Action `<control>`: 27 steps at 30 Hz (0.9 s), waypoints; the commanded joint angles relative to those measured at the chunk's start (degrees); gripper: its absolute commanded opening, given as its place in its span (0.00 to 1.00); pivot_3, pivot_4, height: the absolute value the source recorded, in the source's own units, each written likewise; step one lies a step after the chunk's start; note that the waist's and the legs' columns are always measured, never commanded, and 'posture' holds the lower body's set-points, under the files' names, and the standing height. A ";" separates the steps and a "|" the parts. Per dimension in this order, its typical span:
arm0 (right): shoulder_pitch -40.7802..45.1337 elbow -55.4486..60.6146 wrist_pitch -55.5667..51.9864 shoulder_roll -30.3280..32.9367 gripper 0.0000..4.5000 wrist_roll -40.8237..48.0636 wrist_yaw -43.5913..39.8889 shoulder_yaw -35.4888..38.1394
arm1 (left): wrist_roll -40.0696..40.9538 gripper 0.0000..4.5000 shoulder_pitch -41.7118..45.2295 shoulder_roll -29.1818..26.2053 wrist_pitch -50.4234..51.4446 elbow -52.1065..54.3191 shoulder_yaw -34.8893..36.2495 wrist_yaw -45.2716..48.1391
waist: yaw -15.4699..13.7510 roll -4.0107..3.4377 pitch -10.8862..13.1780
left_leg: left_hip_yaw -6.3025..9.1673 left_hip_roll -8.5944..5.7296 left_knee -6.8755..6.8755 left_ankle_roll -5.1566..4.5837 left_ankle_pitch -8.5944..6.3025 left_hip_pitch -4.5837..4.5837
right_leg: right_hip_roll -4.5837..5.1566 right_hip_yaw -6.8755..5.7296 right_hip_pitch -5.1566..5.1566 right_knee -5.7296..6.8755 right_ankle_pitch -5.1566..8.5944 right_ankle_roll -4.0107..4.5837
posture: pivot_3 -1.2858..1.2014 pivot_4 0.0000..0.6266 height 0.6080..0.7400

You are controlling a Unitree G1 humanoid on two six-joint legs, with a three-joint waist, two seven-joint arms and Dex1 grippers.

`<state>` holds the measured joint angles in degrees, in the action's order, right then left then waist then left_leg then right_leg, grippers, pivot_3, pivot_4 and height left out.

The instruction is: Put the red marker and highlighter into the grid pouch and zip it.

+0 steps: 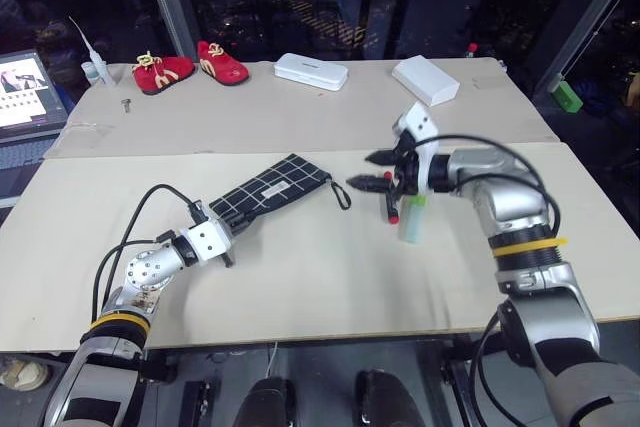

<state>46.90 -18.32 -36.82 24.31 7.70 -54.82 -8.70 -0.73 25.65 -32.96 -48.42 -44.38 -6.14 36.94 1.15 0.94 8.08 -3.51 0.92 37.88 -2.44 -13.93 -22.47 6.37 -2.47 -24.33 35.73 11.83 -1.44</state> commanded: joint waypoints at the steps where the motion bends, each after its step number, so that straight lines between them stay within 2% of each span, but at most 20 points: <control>1: 1.93 -2.21 0.27 -2.17 0.88 -1.26 4.85 0.09 | 0.52 0.00 -0.71 0.23 1.28 3.06 1.20 -0.73 | 0.04 0.00 0.00 | -0.01 0.00 0.00 0.01 0.01 0.01 | 0.00 0.01 -0.01 0.00 0.00 0.00 | 0.52 0.24 1.00; 4: 4.23 -8.38 2.57 -4.70 0.88 -2.63 9.10 0.33 | 0.35 0.00 -1.26 0.55 1.85 4.08 1.45 -1.05 | -0.06 0.00 0.00 | -0.02 0.00 0.00 0.02 0.01 0.03 | -0.01 0.03 -0.01 0.01 0.00 0.00 | 0.52 0.24 1.00; 10: 9.14 -20.75 10.72 -7.77 0.88 -6.24 10.51 -2.48 | 0.30 0.00 -2.02 1.14 2.46 5.39 1.91 -1.58 | -0.15 0.00 0.00 | -0.02 -0.03 0.00 -0.01 -0.01 -0.07 | 0.01 0.01 -0.01 0.00 -0.01 0.00 | 0.52 0.24 1.00; 18: 15.75 -37.58 20.73 -11.72 0.88 -9.76 15.51 -1.91 | 1.07 0.00 -3.10 2.24 4.11 9.34 2.19 -1.55 | -0.05 -0.01 0.01 | -0.01 -0.03 -0.01 -0.01 -0.01 -0.08 | 0.00 0.01 -0.02 0.00 -0.01 0.01 | 0.52 0.24 1.00; 21: 16.99 -41.06 23.39 -12.53 0.71 -10.12 16.50 -1.37 | 1.14 0.00 -4.09 2.26 4.99 11.22 2.31 -1.48 | 0.00 -0.02 0.01 | -0.01 -0.02 -0.01 -0.01 -0.01 -0.09 | 0.01 0.01 -0.03 0.00 -0.01 0.01 | 0.52 0.24 1.00; 27: 15.84 -42.38 26.29 -12.63 0.26 -10.93 12.70 -1.82 | 1.03 0.00 -5.16 1.80 5.98 12.91 2.77 -1.44 | 0.08 -0.03 0.02 | 0.00 -0.02 -0.02 -0.01 -0.01 -0.09 | 0.02 0.02 -0.03 0.00 -0.01 0.01 | 0.52 0.24 1.00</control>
<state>62.33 -61.39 -12.22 11.62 -3.26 -40.64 -10.94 -0.75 20.30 -30.68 -42.51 -33.53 -4.70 35.87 1.23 0.91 8.10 -3.51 0.91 37.86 -2.45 -13.94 -22.56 6.39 -2.45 -24.36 35.73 11.83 -1.43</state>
